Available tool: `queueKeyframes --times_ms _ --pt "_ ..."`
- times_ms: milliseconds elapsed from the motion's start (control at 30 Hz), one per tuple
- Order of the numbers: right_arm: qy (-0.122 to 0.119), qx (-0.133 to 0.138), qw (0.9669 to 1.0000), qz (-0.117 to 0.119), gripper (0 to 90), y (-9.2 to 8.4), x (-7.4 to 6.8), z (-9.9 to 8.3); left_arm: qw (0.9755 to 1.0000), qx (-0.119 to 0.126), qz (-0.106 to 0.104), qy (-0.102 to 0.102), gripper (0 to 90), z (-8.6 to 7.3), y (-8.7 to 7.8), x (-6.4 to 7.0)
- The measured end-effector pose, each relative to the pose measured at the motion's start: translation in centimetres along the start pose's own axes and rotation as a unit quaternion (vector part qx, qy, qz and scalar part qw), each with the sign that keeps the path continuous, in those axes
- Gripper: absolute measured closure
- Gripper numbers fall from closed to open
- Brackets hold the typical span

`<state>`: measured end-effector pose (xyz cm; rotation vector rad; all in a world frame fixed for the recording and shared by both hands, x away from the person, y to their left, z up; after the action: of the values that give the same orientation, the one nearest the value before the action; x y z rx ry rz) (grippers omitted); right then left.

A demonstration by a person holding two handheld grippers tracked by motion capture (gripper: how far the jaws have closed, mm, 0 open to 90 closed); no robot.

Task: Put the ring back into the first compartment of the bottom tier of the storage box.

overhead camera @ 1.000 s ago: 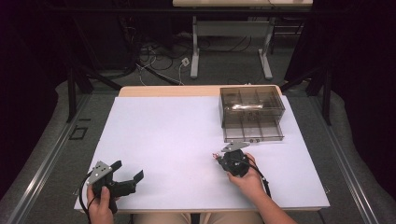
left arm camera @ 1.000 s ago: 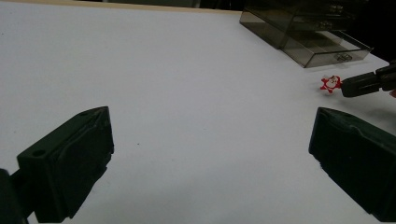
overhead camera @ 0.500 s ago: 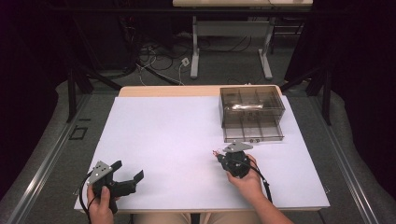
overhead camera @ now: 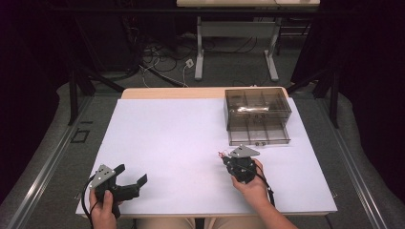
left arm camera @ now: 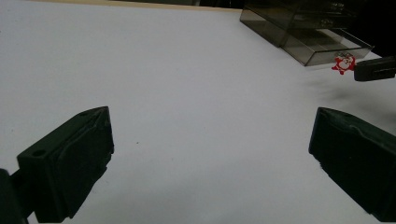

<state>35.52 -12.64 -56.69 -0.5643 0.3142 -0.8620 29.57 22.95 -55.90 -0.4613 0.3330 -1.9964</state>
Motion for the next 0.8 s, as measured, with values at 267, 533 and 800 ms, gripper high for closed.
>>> queueKeyframes --times_ms 267,533,800 --pt "0.014 0.022 0.9996 -0.008 89.8 -0.5 0.2 0.4 1.0 0.0 0.0 0.0 0.1 0.0 0.0 0.0" --pt "0.026 0.032 0.9989 -0.023 89.8 -1.0 0.7 1.0 1.0 0.001 -0.001 0.001 0.1 0.0 0.0 0.0" --pt "0.042 0.039 0.9978 -0.035 89.7 -1.3 1.4 1.5 1.0 0.001 -0.001 0.001 0.1 0.0 0.0 0.1"
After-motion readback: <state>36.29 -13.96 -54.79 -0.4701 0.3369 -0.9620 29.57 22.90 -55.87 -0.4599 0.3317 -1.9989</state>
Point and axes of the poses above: each handheld gripper's, and its own axes: y roughly forward along the jaws, z roughly out of its top, x roughly to its right, the point moved 5 cm from there along y, roughly forward along the jaws, and after that the axes turned 5 degrees about z, right-handed, at the moved point
